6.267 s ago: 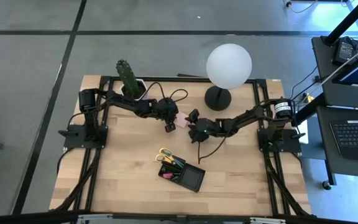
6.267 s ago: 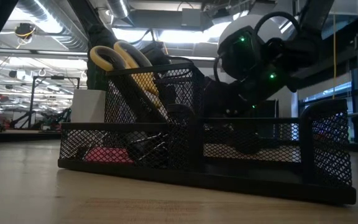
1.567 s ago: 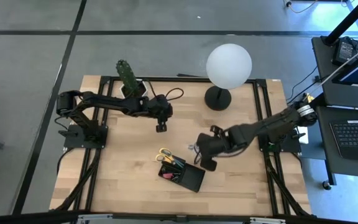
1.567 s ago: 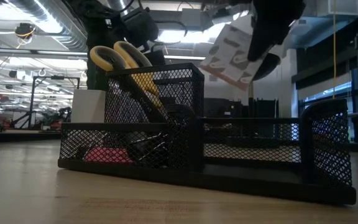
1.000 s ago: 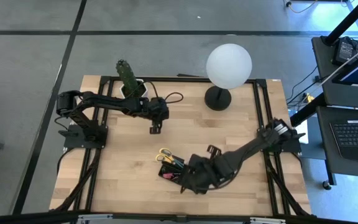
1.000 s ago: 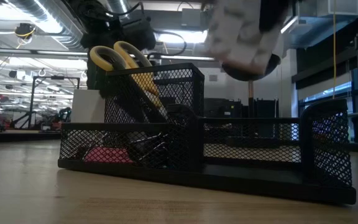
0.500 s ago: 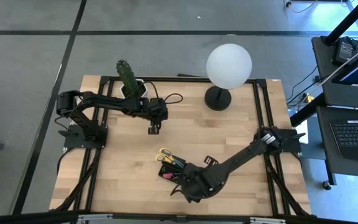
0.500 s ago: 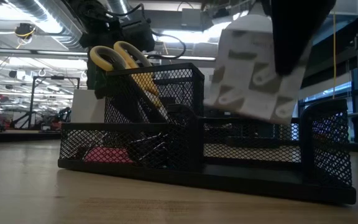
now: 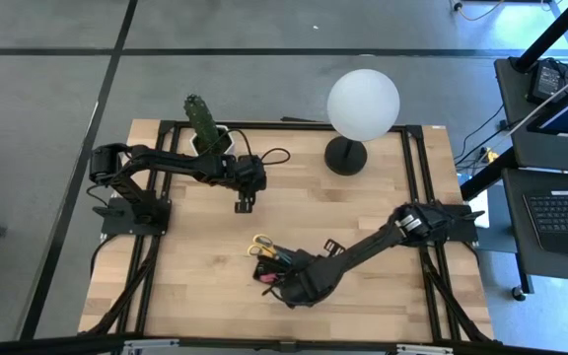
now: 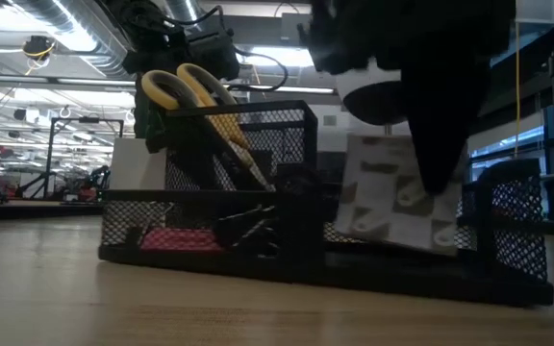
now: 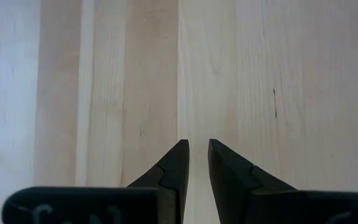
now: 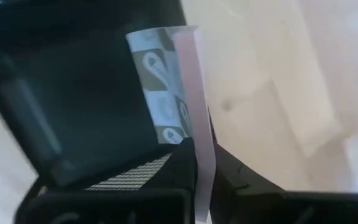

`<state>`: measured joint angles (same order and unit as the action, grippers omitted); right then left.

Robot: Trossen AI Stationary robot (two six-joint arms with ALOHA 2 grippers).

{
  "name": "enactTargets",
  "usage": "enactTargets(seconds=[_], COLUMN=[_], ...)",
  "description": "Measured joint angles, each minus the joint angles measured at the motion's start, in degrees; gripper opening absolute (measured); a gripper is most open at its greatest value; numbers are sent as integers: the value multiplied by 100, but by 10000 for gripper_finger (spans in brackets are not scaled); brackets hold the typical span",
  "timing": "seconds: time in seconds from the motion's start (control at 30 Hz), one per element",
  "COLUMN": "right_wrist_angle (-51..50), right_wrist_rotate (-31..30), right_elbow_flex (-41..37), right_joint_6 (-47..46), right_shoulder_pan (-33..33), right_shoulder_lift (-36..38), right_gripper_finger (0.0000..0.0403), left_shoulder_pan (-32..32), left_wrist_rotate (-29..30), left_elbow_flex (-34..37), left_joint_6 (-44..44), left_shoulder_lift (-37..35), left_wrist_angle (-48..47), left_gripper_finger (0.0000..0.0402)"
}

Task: Pick and place office supplies into organizer
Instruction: Put the pink sticky notes into the mesh desk organizer

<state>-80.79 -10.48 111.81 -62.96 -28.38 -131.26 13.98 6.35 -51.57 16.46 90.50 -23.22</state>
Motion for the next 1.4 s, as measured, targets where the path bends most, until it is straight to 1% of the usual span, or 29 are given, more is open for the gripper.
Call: enactTargets(seconds=[0.1, 0.27, 0.63, 0.8, 1.1, 1.27, 1.4], right_wrist_angle=[-258, -573, -458, -398, -102, -95, 125], right_wrist_rotate=[-66, -619, -685, -516, -436, -240, 95], right_elbow_flex=[0, 0, 0, 0, 0, 0, 0], right_joint_6=[0, -128, -50, -60, 350, 467, 656], right_shoulder_pan=[59, 152, 194, 192, 192, 190, 190], right_shoulder_lift=[-39, -35, -33, -33, -33, -33, -33], right_gripper_finger=[18, 18, 23, 51, 93, 131, 163], left_shoulder_pan=[0, 0, 0, 0, 0, 0, 0], left_wrist_rotate=[-1, -2, -2, -1, 0, -2, -2], left_elbow_flex=[0, 0, 0, 0, 0, 0, 0], left_joint_6=[83, 87, 84, 84, 84, 84, 84], left_shoulder_lift=[0, 1, 0, 1, 2, 0, 0], left_wrist_angle=[-3, -13, -56, -57, -57, -59, -59], left_gripper_finger=[56, 56, 56, 56, 56, 56, 56])
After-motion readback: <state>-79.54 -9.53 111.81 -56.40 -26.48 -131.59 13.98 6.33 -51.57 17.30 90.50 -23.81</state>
